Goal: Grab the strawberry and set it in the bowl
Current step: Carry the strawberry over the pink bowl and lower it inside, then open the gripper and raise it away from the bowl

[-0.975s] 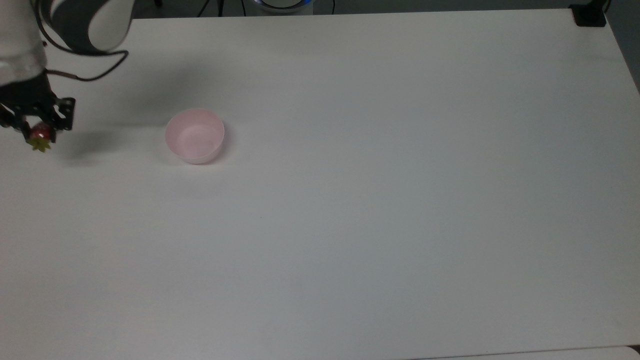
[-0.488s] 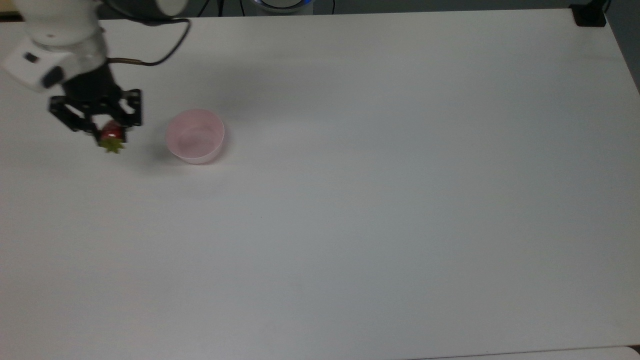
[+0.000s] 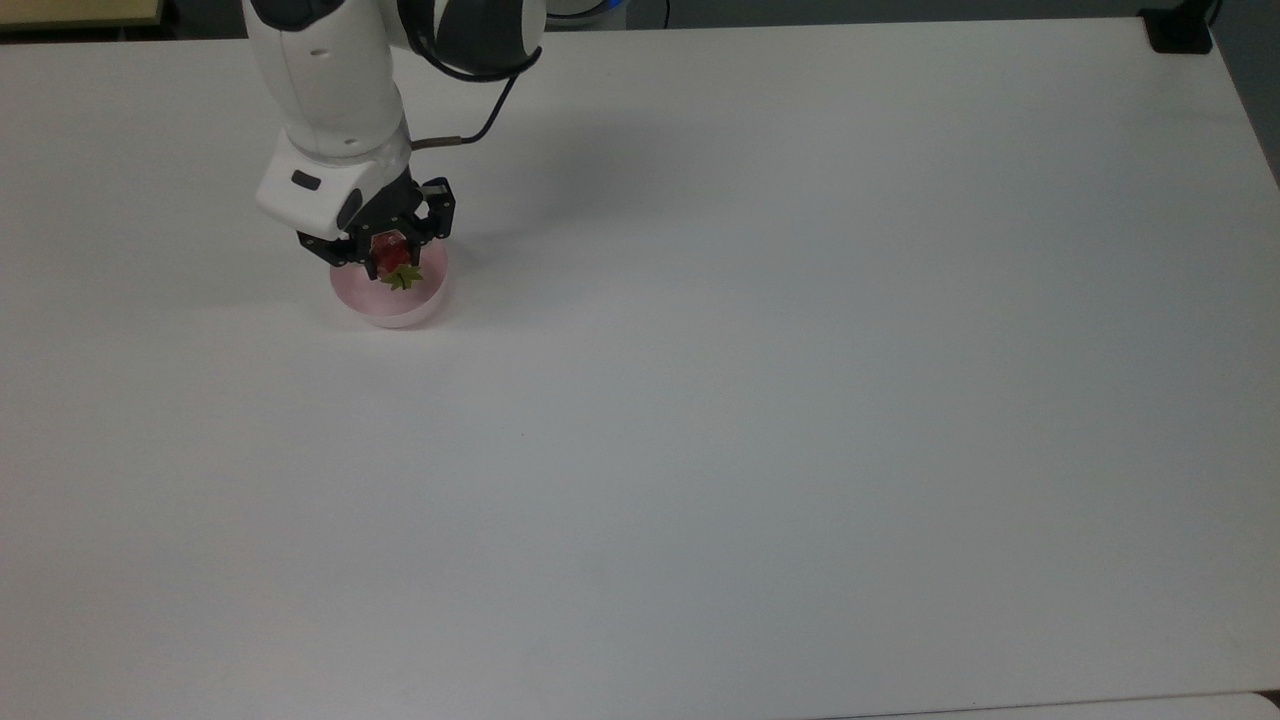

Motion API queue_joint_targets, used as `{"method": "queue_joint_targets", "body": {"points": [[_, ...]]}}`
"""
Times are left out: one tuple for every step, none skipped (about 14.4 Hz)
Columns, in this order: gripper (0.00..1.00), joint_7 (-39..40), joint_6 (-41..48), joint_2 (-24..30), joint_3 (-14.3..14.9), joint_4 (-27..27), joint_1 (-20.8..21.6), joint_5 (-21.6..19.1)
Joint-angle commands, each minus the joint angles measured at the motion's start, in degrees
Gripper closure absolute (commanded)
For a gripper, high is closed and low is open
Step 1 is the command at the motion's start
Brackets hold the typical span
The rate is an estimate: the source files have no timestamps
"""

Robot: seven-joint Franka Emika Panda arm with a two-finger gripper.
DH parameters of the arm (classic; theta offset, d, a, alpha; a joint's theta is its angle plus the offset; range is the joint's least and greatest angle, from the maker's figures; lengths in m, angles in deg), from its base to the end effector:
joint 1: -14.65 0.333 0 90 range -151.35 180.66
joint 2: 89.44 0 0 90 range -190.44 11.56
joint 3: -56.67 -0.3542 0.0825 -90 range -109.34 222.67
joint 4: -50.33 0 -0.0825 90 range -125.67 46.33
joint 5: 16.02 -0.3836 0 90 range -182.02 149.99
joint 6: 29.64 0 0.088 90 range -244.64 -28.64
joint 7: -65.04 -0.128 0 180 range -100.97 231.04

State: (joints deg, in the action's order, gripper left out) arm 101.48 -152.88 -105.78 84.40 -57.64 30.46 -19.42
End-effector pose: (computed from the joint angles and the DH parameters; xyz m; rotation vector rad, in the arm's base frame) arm 0.6170 -0.1081 0.3907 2.9958 0.6282 -0.0295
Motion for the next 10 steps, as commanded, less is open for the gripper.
{"method": "queue_joint_targets", "body": {"points": [[0.00, -1.4, 0.2, 3.0, -0.7, -2.5, -1.0, 1.6], [0.00, -1.6, 0.5, 3.1, -0.7, -2.2, -1.0, 1.6], [0.00, -3.8, 0.9, 3.2, -0.7, -2.1, -0.9, 1.6], [0.00, -8.6, 1.1, 3.8, -0.8, -1.9, -0.8, 1.6], [0.00, -14.4, 1.7, 5.4, -1.4, -1.3, -1.0, 1.7], [0.00, -20.0, 3.7, 6.8, -3.3, -0.6, -1.4, 2.1], [0.00, -26.4, 9.5, 9.2, -6.3, 2.1, -3.7, 4.2], [0.00, -29.8, 15.9, 11.2, -10.8, 5.2, -6.6, 6.2], [0.00, -32.3, 21.4, 13.2, -15.8, 8.1, -10.2, 6.4], [0.00, -34.8, 25.0, 14.3, -20.2, 10.9, -13.3, 6.4]]}}
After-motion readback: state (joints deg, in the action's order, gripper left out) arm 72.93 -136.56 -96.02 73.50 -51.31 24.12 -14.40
